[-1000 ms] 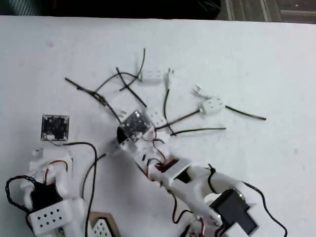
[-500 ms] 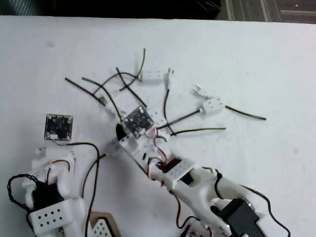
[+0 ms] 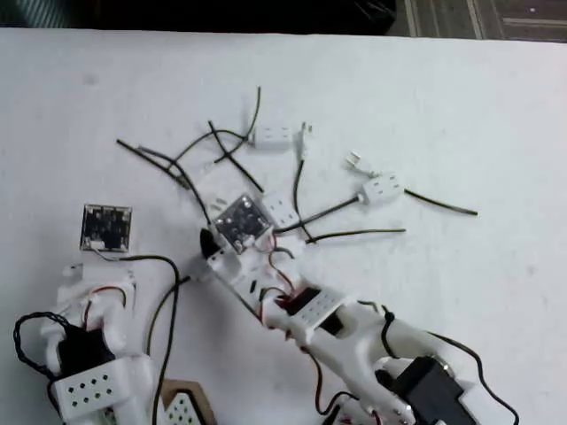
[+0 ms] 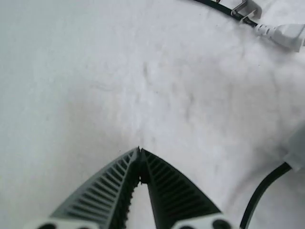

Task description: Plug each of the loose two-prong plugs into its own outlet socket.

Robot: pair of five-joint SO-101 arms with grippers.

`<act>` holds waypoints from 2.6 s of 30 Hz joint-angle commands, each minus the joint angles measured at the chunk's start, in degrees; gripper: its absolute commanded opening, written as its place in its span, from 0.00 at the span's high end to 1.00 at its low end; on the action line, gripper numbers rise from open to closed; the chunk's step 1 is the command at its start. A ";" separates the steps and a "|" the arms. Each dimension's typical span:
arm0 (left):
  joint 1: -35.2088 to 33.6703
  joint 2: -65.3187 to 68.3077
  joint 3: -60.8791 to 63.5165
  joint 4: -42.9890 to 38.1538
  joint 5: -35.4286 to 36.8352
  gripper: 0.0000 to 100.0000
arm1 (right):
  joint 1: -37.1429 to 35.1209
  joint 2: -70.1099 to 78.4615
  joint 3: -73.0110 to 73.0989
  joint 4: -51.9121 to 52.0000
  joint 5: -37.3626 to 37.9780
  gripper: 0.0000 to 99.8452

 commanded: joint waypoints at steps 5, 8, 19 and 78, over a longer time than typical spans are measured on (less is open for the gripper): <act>0.13 -0.48 -1.23 -0.79 0.62 0.97 | -0.04 2.42 -2.37 -0.22 -0.35 0.98; 0.13 -0.48 -1.23 -0.70 0.62 0.97 | 0.48 4.00 -3.16 -0.48 -0.26 0.98; 0.13 -0.48 -1.23 -0.70 0.62 0.97 | 0.57 4.18 -3.60 -1.89 -0.26 0.98; 0.13 -0.48 -1.14 -0.70 0.62 0.97 | 1.54 -0.84 -2.11 15.96 -0.79 0.98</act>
